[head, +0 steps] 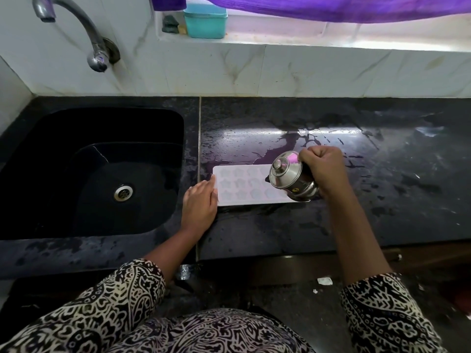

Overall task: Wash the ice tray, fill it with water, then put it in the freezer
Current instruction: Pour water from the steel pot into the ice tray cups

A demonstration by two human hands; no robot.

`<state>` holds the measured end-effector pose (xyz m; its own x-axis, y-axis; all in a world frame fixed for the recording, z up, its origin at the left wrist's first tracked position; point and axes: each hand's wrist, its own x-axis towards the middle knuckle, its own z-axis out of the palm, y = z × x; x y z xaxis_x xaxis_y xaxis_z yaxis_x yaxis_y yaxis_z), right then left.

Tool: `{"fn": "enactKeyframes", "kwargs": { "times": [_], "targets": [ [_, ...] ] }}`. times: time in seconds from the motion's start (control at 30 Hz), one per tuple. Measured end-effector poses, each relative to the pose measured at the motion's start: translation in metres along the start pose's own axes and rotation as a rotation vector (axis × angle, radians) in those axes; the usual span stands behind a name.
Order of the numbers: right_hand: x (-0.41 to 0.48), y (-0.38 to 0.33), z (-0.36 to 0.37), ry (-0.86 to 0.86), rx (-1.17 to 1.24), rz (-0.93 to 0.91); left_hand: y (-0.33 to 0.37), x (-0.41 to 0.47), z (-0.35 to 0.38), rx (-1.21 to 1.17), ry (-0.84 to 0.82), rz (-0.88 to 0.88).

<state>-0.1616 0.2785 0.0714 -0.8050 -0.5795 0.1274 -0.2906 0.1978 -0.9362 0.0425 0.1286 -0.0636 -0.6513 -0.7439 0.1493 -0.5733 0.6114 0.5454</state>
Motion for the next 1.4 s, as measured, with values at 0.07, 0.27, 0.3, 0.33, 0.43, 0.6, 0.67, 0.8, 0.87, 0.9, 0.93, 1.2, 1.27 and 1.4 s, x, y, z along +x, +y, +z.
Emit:
{"fn": "enactKeyframes", "kwargs": {
  "times": [0.07, 0.27, 0.3, 0.33, 0.43, 0.6, 0.67, 0.8, 0.87, 0.9, 0.93, 1.2, 1.27, 1.4],
  "targets": [
    [0.0, -0.001, -0.001, -0.003, 0.007, 0.001, 0.0, 0.0, 0.001, 0.002, 0.002, -0.001],
    [0.0, -0.005, -0.001, -0.003, 0.015, 0.016, -0.002, 0.002, 0.002, 0.01, 0.006, -0.006],
    [0.0, -0.006, -0.001, -0.001, 0.013, 0.016, -0.002, 0.001, 0.002, 0.007, 0.007, -0.005],
    [0.0, -0.006, -0.002, 0.002, 0.012, 0.014, -0.002, 0.001, 0.002, 0.004, 0.007, -0.003],
    [0.0, -0.007, -0.002, 0.014, -0.003, 0.0, -0.002, 0.0, 0.002, 0.008, 0.005, -0.001],
    [0.0, -0.007, -0.002, 0.015, -0.009, 0.005, -0.003, 0.001, 0.003, 0.011, 0.002, -0.001],
    [0.001, -0.007, -0.001, 0.015, -0.014, 0.006, -0.004, 0.001, 0.004, 0.013, 0.001, 0.005],
    [-0.001, -0.01, -0.001, 0.016, -0.016, 0.008, -0.004, 0.002, 0.004, 0.014, -0.003, -0.001],
    [-0.002, -0.013, -0.001, 0.018, -0.016, 0.005, -0.004, 0.002, 0.003, 0.019, -0.003, 0.0],
    [-0.002, -0.013, -0.001, 0.019, -0.011, 0.003, -0.004, 0.002, 0.003, 0.02, -0.003, 0.001],
    [-0.002, -0.014, -0.001, 0.02, -0.007, 0.001, -0.004, 0.002, 0.004, 0.021, -0.003, 0.002],
    [-0.001, -0.016, -0.002, 0.031, -0.025, -0.021, -0.002, 0.0, 0.001, 0.006, 0.006, 0.0],
    [-0.001, -0.016, -0.002, 0.03, -0.023, -0.02, -0.001, 0.0, 0.001, 0.005, 0.008, 0.0],
    [-0.001, -0.014, -0.003, 0.029, -0.006, -0.011, -0.001, 0.0, 0.001, 0.005, 0.001, -0.005]
  ]
}}
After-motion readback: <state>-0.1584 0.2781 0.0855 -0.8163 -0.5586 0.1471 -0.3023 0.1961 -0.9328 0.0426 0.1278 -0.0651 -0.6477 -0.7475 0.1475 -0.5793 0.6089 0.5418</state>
